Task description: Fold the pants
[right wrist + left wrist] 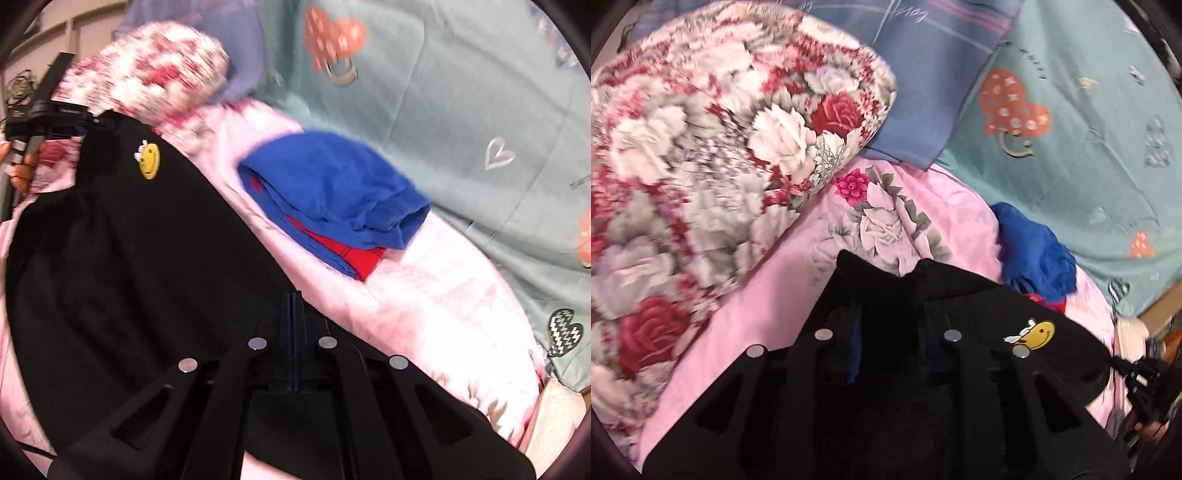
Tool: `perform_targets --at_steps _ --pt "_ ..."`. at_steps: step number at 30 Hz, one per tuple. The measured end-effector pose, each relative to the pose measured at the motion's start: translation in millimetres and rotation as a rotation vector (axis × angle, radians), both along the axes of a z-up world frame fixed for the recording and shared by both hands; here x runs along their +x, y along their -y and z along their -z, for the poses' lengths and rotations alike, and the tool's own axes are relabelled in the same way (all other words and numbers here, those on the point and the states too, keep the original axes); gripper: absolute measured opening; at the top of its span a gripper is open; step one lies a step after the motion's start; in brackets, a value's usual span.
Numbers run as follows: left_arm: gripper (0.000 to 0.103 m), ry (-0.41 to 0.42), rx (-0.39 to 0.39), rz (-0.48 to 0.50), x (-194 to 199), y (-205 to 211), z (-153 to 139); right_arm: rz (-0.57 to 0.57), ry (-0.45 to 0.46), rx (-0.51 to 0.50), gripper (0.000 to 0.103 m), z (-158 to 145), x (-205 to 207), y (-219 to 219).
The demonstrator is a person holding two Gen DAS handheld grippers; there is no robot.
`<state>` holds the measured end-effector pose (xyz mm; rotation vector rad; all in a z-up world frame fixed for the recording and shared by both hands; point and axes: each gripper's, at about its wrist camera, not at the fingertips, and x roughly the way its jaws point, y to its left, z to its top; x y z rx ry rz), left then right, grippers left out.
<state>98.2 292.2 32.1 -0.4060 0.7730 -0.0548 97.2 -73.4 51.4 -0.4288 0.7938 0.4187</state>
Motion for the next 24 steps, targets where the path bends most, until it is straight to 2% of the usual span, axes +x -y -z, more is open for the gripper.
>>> perform_targets --at_steps 3,5,8,10,13,15,17,19,21,23,24 --pt "0.024 0.025 0.028 0.058 -49.5 -7.3 -1.0 -0.022 0.064 0.003 0.001 -16.4 -58.5 -6.7" --pt "0.026 0.01 0.043 0.096 -81.5 -13.2 7.7 -0.06 0.075 0.008 0.0 -16.6 -96.0 -13.8" --pt "0.048 -0.029 0.053 0.129 -128.7 -23.5 33.5 -0.123 0.046 0.049 0.0 -7.3 -146.6 -25.1" --pt "0.074 -0.051 0.048 0.115 -152.6 -32.8 49.7 -0.173 -0.007 0.074 0.0 9.5 -178.3 -32.8" --pt "0.076 -0.067 -0.057 0.082 -171.1 -48.3 61.4 -0.258 -0.131 0.08 0.0 43.4 -209.2 -47.8" --pt "0.076 -0.07 -0.157 0.067 -172.1 -53.3 60.7 -0.275 -0.119 0.038 0.008 51.4 -216.5 -54.9" --pt "0.076 -0.065 -0.206 0.081 -166.4 -45.1 55.8 -0.261 -0.08 0.031 0.049 49.4 -205.7 -55.1" --pt "0.076 -0.07 -0.238 0.107 -156.6 -31.5 52.7 -0.22 -0.033 0.049 0.05 44.2 -190.6 -49.4" --pt "0.076 -0.111 -0.264 0.139 -142.3 -12.2 56.6 -0.147 -0.075 0.131 0.05 42.1 -168.2 -33.1" --pt "0.076 -0.152 -0.268 0.146 -131.7 1.4 64.6 -0.014 -0.168 0.327 0.05 43.0 -143.8 2.9" --pt "0.075 -0.169 -0.26 0.137 -126.0 6.1 69.3 0.043 -0.199 0.39 0.05 44.5 -137.7 16.3"
